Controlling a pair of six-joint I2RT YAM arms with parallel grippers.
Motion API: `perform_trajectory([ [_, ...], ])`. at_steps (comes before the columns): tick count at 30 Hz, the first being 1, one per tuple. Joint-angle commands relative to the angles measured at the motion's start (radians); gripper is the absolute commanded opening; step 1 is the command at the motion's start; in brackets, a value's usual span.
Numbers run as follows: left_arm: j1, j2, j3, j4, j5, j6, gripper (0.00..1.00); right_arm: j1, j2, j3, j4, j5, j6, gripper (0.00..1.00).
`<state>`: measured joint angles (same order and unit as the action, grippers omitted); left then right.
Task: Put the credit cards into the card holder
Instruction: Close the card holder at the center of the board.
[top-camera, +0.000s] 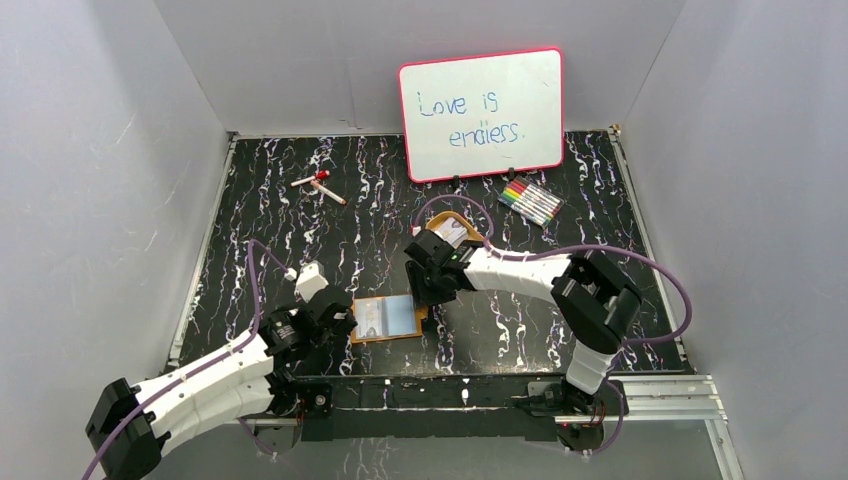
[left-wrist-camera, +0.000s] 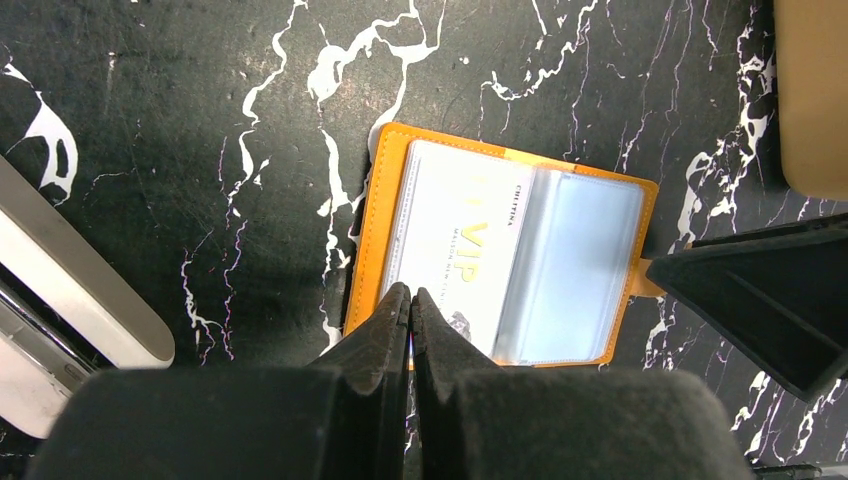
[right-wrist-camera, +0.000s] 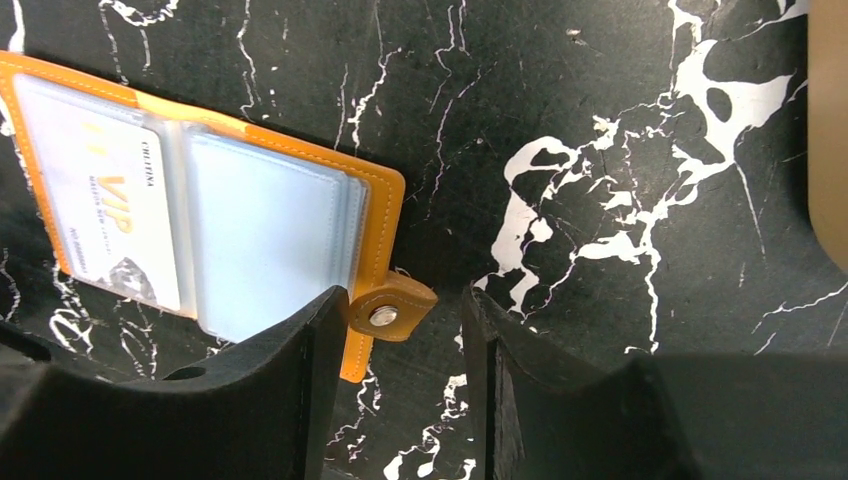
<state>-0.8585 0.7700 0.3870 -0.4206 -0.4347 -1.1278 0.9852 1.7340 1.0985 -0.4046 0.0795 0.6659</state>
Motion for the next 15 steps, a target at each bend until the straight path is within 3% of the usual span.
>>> perform_trajectory([
  [1,0.001,-0.016,0.000,-0.017,-0.041,-0.013,0.00,0.010,0.017,0.058,-0.043,0.044,-0.019,0.53],
  [5,0.001,-0.015,-0.003,-0.012,-0.038,-0.013,0.00,0.013,0.033,0.076,-0.073,0.057,-0.029,0.47],
  [15,0.002,-0.034,-0.008,-0.020,-0.032,-0.015,0.00,0.015,-0.030,0.046,-0.065,0.063,-0.023,0.07],
])
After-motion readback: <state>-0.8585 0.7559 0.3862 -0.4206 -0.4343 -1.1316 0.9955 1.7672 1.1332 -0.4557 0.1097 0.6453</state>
